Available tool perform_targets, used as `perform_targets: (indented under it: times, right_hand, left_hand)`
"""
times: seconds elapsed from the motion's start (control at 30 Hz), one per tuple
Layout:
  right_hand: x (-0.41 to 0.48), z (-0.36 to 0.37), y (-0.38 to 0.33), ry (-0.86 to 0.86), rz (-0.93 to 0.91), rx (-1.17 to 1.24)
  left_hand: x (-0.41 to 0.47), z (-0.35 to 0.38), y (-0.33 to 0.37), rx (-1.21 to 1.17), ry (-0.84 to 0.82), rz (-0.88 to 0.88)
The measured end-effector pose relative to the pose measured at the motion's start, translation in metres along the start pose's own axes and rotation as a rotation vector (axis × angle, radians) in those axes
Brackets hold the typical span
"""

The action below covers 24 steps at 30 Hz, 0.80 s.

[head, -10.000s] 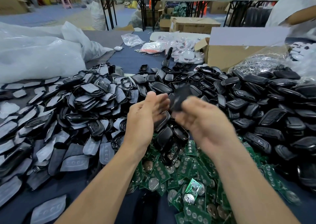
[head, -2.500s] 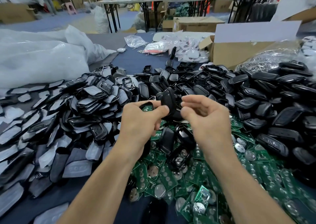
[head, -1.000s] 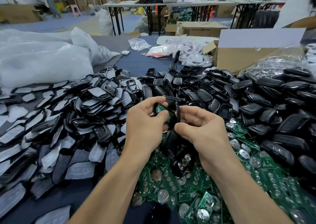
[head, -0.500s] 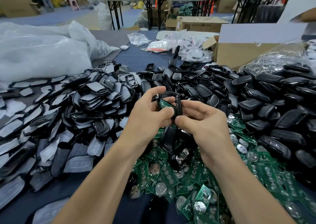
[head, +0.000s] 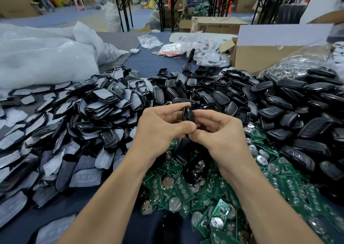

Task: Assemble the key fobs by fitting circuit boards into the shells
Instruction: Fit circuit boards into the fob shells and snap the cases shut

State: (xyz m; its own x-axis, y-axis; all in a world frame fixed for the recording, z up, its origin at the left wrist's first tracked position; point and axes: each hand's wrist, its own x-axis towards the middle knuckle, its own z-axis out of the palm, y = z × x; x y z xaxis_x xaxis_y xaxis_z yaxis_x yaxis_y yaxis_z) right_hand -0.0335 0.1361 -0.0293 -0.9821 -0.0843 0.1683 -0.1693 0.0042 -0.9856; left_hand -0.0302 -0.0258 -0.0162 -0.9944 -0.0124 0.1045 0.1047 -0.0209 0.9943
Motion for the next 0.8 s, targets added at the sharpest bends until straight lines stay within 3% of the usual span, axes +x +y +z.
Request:
perform_targets:
  times: [0.5, 0.8]
  right_hand:
    - [-0.001, 0.000, -0.002, 0.026, -0.102, -0.185]
    - [-0.010, 0.008, -0.006, 0.175, -0.252, -0.416]
  left_hand:
    - [-0.004, 0.000, 0.002, -0.056, -0.012, -0.046]
    - [-0.001, 0.009, 0.004, -0.039, 0.074, -0.046]
